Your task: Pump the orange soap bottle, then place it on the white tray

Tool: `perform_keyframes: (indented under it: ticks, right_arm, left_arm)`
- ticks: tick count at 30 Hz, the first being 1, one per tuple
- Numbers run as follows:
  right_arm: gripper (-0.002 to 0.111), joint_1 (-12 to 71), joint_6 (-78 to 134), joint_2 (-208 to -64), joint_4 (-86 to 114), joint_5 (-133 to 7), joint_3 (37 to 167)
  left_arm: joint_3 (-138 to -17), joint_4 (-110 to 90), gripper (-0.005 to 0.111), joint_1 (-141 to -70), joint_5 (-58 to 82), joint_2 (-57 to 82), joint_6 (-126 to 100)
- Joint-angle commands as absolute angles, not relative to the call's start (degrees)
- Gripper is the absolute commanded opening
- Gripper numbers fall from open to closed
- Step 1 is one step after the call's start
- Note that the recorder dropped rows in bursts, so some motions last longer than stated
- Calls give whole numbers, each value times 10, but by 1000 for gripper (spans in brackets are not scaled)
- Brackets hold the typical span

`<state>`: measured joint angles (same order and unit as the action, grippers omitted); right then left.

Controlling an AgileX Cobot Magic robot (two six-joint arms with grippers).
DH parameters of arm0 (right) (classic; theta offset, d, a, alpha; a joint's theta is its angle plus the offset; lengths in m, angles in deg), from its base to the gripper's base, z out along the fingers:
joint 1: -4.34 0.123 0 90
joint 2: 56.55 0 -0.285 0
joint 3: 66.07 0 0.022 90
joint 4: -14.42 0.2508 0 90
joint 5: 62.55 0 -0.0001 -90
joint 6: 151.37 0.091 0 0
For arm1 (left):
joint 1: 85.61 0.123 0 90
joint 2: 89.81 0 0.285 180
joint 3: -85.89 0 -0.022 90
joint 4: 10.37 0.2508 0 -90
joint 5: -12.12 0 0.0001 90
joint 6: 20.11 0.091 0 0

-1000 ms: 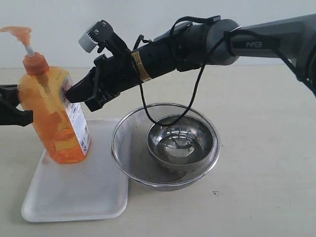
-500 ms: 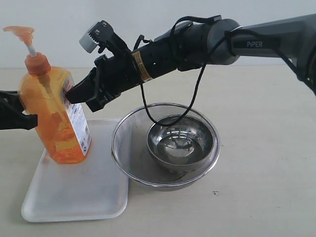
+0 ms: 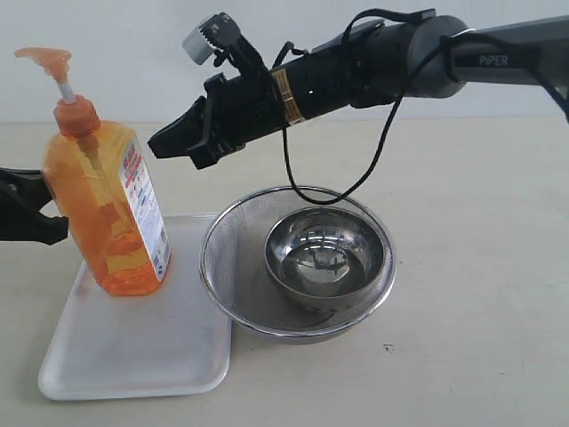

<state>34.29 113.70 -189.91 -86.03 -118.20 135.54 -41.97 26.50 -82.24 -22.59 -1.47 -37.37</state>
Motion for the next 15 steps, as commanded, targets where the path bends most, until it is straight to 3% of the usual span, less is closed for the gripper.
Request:
perform_keyframes:
  ticks: [1,7,15]
  right_arm:
    - [0,333,1140,-1887,-855,-1186,1360]
    - [0,330,1135,-1884,-855,-1172,1360]
    - [0,293,1131,-1853,-855,-1161,1360]
  left_arm:
    - [-422,267,5,-822,-198,20,-369]
    - [-422,259,5,-819,-100,87,-355]
    - [-422,236,5,-788,-97,193,-358]
